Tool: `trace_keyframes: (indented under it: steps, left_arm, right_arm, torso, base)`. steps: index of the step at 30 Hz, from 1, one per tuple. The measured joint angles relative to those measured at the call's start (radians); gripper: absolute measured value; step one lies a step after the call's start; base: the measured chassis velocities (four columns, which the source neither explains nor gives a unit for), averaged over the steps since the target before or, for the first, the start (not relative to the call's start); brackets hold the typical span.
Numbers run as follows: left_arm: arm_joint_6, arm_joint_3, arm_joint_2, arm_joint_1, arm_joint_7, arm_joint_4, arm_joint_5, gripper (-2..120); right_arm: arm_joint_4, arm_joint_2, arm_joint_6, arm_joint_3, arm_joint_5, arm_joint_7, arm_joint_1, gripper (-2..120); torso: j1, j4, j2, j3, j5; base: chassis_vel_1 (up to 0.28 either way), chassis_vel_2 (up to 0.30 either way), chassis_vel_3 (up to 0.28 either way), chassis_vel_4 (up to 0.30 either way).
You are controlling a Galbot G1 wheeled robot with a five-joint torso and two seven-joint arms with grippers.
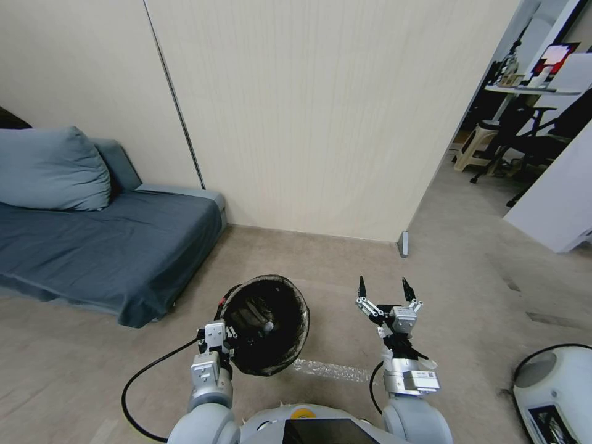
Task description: Pick up the trash bin, then pick up the garbage from the floor and place it into the trash bin.
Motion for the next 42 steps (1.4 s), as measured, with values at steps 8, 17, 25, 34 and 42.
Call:
trace_keyframes:
  steps: [8, 17, 25, 34, 42]
  left_arm:
    - [-0.001, 0.000, -0.002, 0.002, 0.000, -0.003, 0.002, 1]
    - [-0.001, 0.001, -0.006, 0.002, 0.000, -0.004, 0.004, 1]
    - [-0.001, 0.002, -0.007, 0.001, 0.000, -0.004, 0.005, 1]
    - [-0.001, 0.007, -0.010, 0.002, 0.001, -0.006, 0.005, 1]
    - [-0.001, 0.013, -0.016, 0.003, 0.001, -0.007, 0.008, 1]
  right_arm:
    - [0.000, 0.000, -0.003, -0.010, -0.004, -0.001, 0.000, 100]
    - [-0.006, -0.001, -0.007, -0.018, -0.002, 0.000, 0.001, 100]
    - [-0.008, -0.001, -0.008, -0.024, -0.004, -0.003, 0.002, 100]
    - [-0.008, -0.001, -0.001, -0.029, 0.007, -0.004, 0.001, 100]
    - [-0.003, -0.001, 0.018, -0.029, -0.011, -0.015, -0.002, 100]
  torso:
    - [0.000, 0.0000, 0.000, 0.000, 0.0000]
    - [0.000, 0.0001, 0.000, 0.000, 0.0000]
    - [0.000, 0.0002, 0.000, 0.000, 0.0000]
    - [0.000, 0.0001, 0.000, 0.000, 0.0000]
    - [0.000, 0.0000, 0.000, 0.000, 0.0000]
  base:
    - [0.083, 0.071, 0.080, 0.091]
    - [0.120, 0.108, 0.117, 0.110]
    - [0.125, 0.122, 0.120, 0.129]
    - [0.122, 0.125, 0.122, 0.127]
    - [0.120, 0.137, 0.125, 0.113]
